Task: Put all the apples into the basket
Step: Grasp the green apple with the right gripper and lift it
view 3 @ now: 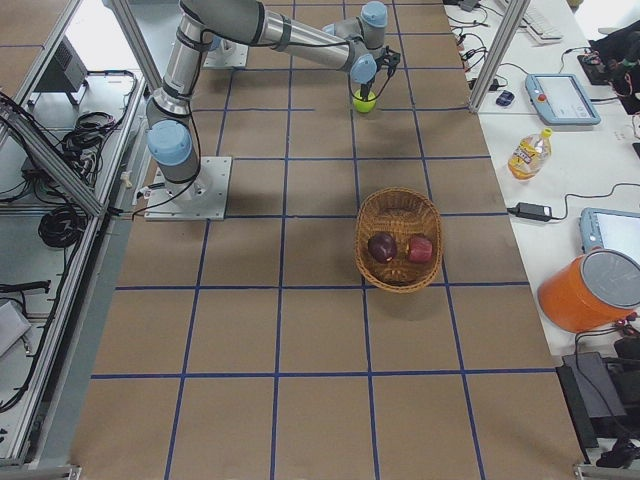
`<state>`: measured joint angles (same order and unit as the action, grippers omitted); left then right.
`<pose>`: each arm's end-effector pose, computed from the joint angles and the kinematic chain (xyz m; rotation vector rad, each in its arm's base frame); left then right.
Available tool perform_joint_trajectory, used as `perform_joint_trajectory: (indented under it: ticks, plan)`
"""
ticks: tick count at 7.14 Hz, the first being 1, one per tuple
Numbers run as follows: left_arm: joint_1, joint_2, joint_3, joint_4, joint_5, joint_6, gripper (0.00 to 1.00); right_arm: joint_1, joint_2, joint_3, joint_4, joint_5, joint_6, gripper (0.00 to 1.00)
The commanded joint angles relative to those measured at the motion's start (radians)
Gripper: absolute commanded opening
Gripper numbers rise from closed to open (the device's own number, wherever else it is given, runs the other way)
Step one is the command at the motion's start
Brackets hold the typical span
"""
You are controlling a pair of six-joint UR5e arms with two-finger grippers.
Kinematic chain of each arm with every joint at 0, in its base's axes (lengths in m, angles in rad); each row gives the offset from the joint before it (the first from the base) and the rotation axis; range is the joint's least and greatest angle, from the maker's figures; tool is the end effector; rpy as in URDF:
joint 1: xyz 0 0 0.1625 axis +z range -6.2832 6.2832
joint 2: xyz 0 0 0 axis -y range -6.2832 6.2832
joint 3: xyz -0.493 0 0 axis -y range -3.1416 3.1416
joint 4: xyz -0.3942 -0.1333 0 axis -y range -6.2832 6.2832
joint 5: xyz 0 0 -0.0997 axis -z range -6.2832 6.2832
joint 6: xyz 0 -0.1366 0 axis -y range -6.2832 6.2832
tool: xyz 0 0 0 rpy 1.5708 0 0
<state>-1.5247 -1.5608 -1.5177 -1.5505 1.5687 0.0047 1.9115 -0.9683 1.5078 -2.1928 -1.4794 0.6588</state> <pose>-0.1104 -0.5048 0.5525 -0.0648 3.1382 -0.1310 0.3807 -0.6376 0.2388 0.4729 2.9844 -0.0433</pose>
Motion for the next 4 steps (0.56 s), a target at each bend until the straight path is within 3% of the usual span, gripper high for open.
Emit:
perform_joint_trajectory:
  ticks: [1, 3, 4]
  plan:
    - [-0.003, -0.001, 0.001, 0.001, 0.013, 0.005, 1.0, 0.001, 0.011, 0.003, 0.008, -0.01, -0.007, 1.0]
    - [-0.002, -0.001, 0.002, 0.003, 0.011, 0.005, 1.0, 0.001, 0.025, 0.006, 0.008, -0.009, -0.01, 1.0]
    - [-0.003, -0.001, -0.002, 0.003, 0.011, 0.005, 1.0, 0.001, 0.026, 0.005, 0.007, -0.009, -0.01, 0.93]
